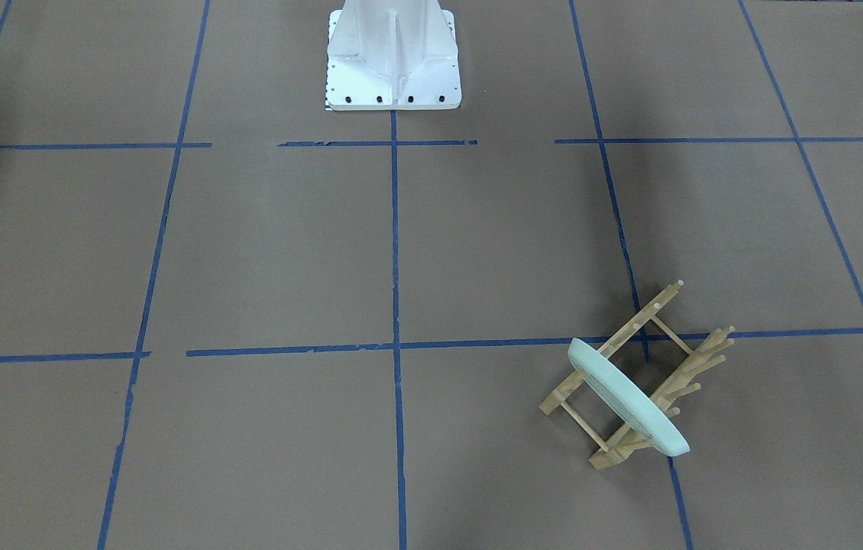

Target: Place plate on table

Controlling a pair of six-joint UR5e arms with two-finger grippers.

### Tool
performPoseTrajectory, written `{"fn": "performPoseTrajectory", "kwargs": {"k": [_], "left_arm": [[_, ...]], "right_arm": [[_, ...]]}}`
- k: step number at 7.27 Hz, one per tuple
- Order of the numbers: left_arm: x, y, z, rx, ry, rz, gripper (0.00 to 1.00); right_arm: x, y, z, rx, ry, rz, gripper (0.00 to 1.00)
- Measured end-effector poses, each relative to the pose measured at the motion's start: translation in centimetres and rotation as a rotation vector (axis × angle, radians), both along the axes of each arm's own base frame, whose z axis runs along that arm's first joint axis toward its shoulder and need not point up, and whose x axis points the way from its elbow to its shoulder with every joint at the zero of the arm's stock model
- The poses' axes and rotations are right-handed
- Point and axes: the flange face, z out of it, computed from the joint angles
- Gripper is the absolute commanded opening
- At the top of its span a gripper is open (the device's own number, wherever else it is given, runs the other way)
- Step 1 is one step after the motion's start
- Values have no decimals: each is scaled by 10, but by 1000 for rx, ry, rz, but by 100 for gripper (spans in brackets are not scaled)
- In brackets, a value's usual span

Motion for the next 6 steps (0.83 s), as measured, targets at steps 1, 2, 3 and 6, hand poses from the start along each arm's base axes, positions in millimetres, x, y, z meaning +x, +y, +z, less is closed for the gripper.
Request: {"fn": "performPoseTrajectory", "kwargs": {"k": [1, 2, 3, 6], "left_arm": [[1, -3, -2, 22, -1, -2, 100], [5, -7, -11, 45, 40, -30, 100], [11, -13, -26, 48, 129, -86, 100], [60, -29, -79, 21, 321, -233, 100]], "right_arm": [[0, 0, 0, 0, 0, 0, 100], [0, 0, 0, 0, 0, 0, 100], [0, 0, 0, 0, 0, 0, 100], [0, 0, 0, 0, 0, 0, 100]]}}
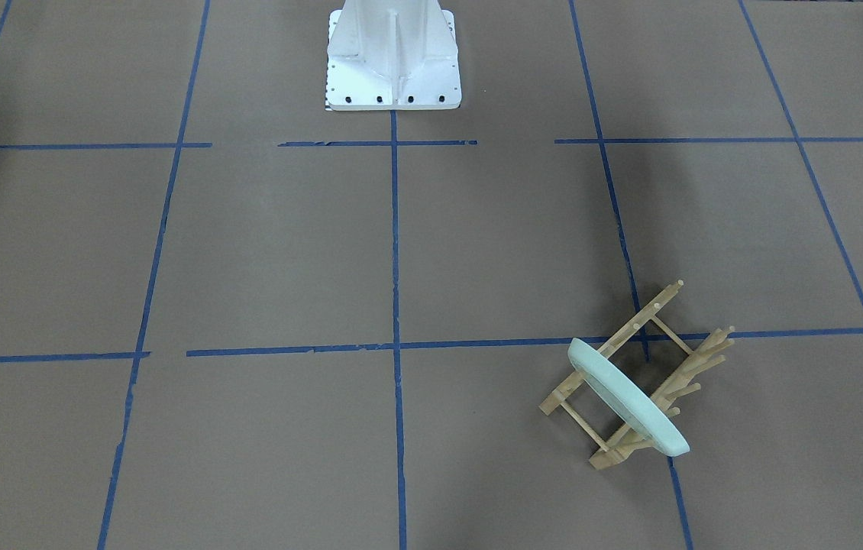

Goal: Place plate on table
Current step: 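Reach the left gripper toward the pale green plate in the wooden rack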

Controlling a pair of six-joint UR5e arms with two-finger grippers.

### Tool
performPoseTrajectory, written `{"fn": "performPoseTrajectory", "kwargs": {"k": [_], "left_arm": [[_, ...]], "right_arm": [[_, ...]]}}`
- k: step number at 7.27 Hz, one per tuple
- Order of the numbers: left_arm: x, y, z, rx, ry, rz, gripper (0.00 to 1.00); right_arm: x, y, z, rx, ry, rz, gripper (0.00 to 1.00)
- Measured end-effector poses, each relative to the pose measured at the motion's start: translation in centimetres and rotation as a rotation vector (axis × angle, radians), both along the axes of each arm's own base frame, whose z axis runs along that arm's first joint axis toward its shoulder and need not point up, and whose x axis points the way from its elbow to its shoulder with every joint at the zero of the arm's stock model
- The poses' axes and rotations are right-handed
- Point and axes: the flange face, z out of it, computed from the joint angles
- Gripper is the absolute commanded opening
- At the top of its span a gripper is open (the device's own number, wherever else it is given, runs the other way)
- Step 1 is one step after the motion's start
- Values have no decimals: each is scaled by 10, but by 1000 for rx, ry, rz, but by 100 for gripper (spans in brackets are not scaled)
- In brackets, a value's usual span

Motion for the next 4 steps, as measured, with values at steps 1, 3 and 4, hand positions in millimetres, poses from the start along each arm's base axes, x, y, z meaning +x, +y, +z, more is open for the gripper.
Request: {"fn": "performPoseTrajectory", "kwargs": {"k": [1, 3, 4], "left_arm": [[28, -11, -21, 0, 47, -7, 100], [89, -54, -89, -42, 127, -44, 100], [125, -74, -130, -82, 164, -83, 100]], "right_arm": [[0, 0, 0, 0, 0, 0, 100], [0, 0, 0, 0, 0, 0, 100], [0, 0, 0, 0, 0, 0, 100]]}}
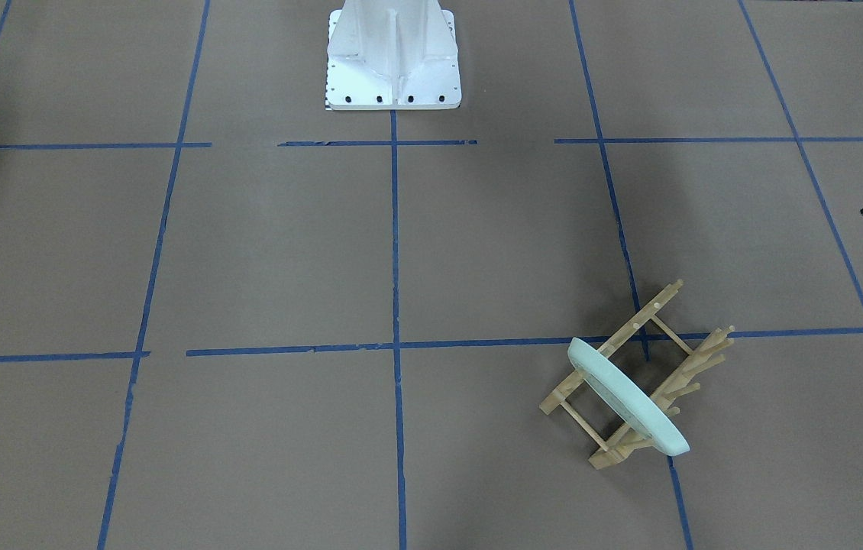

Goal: Place plate on table
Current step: 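Reach the left gripper toward the pale green plate in the wooden rack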

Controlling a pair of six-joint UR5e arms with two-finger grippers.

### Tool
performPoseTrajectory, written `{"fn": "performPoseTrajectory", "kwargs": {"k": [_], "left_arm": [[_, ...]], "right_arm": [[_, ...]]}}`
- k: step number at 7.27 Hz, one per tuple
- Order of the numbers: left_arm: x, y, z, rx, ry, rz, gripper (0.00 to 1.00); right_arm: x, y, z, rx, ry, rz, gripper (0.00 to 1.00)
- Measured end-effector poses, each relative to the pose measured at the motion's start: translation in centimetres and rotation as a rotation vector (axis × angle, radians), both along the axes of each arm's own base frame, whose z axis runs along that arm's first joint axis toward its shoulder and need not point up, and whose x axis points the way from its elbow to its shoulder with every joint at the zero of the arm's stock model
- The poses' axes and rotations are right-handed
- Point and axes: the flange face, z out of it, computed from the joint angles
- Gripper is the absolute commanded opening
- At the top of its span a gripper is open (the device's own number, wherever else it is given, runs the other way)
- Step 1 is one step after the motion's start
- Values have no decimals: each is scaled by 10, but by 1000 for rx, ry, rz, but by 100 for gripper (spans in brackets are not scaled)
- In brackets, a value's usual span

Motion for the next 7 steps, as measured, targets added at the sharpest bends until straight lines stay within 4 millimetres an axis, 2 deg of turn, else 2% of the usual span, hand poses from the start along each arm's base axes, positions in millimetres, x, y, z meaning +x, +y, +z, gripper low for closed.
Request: {"fn": "performPoseTrajectory", "kwargs": {"k": [2, 3, 4, 7], "left_arm": [[71, -30, -68, -83, 83, -78, 97], [114, -48, -97, -118, 109, -122, 96], [145, -65, -117, -148, 126, -187, 96], [186, -102, -133, -267, 221, -380, 96]], "right_arm": [[0, 0, 0, 0, 0, 0, 100], [0, 0, 0, 0, 0, 0, 100], [0, 0, 0, 0, 0, 0, 100], [0, 0, 0, 0, 0, 0, 100]]}}
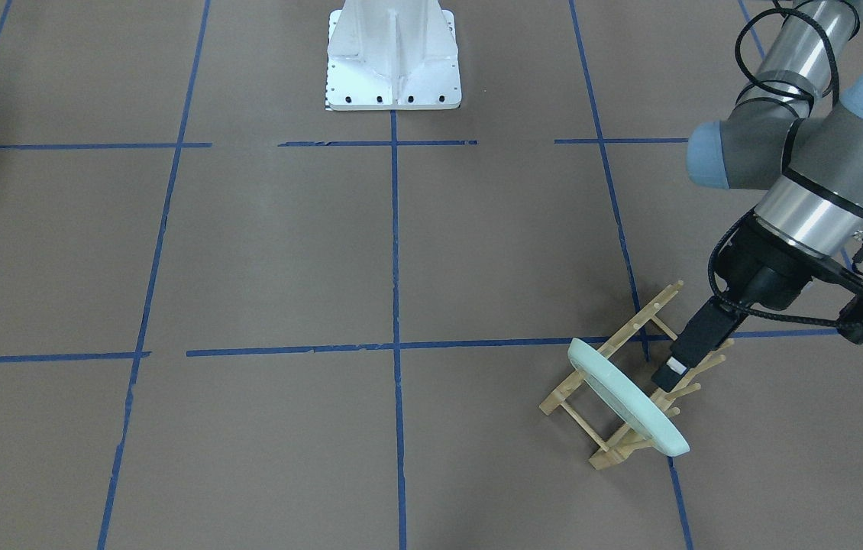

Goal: Place plate on table
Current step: 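Reach the left gripper toward the pale green plate in the wooden rack, then grasp the plate rim with the left gripper and lift it from the rack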

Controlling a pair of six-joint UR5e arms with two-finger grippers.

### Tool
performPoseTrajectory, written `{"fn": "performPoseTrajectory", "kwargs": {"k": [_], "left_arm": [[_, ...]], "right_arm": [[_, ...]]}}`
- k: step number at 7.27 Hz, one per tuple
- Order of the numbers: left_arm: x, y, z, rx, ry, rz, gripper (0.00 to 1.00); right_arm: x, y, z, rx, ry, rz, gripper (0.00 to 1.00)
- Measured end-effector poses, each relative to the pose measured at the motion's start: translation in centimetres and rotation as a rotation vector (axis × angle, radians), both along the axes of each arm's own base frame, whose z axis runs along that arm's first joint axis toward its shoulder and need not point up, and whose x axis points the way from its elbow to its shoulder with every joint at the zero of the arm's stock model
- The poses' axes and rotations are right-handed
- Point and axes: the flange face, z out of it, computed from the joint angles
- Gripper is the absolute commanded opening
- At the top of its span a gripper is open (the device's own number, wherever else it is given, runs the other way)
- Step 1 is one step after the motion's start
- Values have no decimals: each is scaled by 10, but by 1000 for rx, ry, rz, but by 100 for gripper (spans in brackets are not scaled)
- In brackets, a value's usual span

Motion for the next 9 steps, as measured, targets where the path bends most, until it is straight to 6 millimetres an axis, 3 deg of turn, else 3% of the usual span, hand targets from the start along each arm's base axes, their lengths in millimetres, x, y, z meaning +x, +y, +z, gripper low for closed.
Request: {"fn": "performPoseTrajectory", "kwargs": {"k": [2, 4, 6, 7, 8, 9], "left_arm": [[34, -3, -2, -35, 36, -46, 92], [53, 3, 0, -40, 38, -32, 22], [55, 6, -2, -35, 41, -29, 20], [52, 9, -3, -29, 42, -27, 14], [47, 15, -2, -23, 45, -27, 0], [42, 21, -3, -16, 49, -28, 0]], "right_arm": [[0, 0, 0, 0, 0, 0, 100], [0, 0, 0, 0, 0, 0, 100], [0, 0, 0, 0, 0, 0, 100], [0, 0, 0, 0, 0, 0, 100], [0, 0, 0, 0, 0, 0, 100], [0, 0, 0, 0, 0, 0, 100]]}}
